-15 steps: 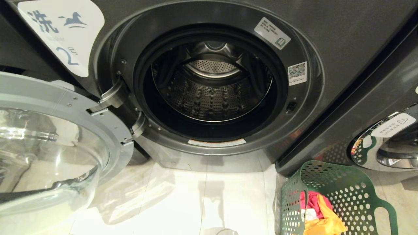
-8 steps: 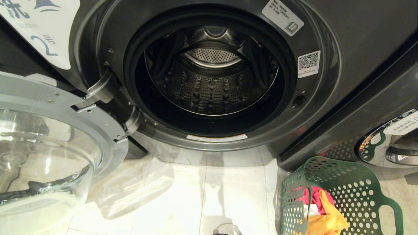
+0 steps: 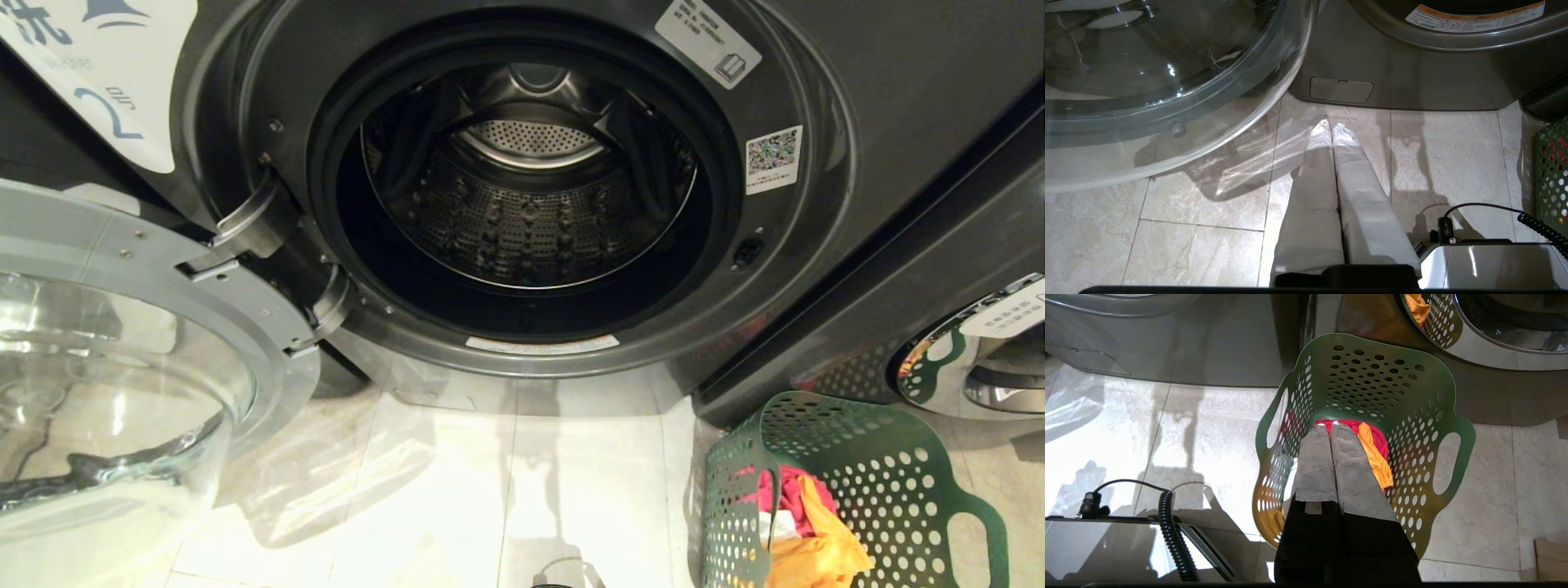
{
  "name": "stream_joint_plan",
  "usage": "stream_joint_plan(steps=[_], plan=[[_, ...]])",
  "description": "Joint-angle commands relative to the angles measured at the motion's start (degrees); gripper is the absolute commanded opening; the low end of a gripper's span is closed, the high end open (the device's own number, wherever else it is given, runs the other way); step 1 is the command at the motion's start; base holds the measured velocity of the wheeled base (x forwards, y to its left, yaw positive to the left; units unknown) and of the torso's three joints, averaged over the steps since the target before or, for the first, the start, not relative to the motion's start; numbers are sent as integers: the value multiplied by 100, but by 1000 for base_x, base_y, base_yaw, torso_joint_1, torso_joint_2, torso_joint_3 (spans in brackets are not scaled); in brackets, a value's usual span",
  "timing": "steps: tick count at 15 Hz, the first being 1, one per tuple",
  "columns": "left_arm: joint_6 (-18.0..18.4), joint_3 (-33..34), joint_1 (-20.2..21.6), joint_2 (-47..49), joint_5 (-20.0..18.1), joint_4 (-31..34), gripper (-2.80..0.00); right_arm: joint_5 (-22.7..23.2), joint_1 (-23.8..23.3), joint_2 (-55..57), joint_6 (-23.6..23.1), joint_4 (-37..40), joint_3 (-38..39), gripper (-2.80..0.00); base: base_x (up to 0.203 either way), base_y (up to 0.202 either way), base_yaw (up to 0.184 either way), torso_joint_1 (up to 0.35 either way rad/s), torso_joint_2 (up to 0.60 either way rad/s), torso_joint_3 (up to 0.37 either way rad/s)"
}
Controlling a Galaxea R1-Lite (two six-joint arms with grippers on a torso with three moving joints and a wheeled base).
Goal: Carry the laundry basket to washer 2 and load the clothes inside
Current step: Place the clothes into the washing machine
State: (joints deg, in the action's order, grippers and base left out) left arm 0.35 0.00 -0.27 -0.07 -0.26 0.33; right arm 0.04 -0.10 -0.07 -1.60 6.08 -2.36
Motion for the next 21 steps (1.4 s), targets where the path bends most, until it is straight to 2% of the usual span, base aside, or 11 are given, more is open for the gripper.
stream_joint_plan(steps=[1, 5, 12, 17, 19, 21], plan=[[0, 0, 0, 7, -1, 2, -280, 4, 1, 7, -25, 7, -1, -280, 0, 0, 0, 0, 0, 0], [0, 0, 0, 5, -1, 2, -280, -22, 1, 7, 1, -2, 3, -280, 0, 12, -1, 1, 1, 1], [8, 0, 0, 7, -9, 2, -280, -9, 1, 7, 8, 12, -15, -280, 0, 158, 0, 4, 3, 2], [44, 0, 0, 7, -18, 11, -280, -61, 1, 7, -114, 25, -30, -280, 0, 0, 0, 0, 0, 0], [35, 0, 0, 7, -9, 11, -280, -389, 1, 63, -428, 76, -527, -280, 0, 0, 0, 0, 0, 0], [26, 0, 0, 7, -9, 2, -280, -789, -2, 643, -578, 148, -1446, -280, 0, 0, 0, 0, 0, 0]])
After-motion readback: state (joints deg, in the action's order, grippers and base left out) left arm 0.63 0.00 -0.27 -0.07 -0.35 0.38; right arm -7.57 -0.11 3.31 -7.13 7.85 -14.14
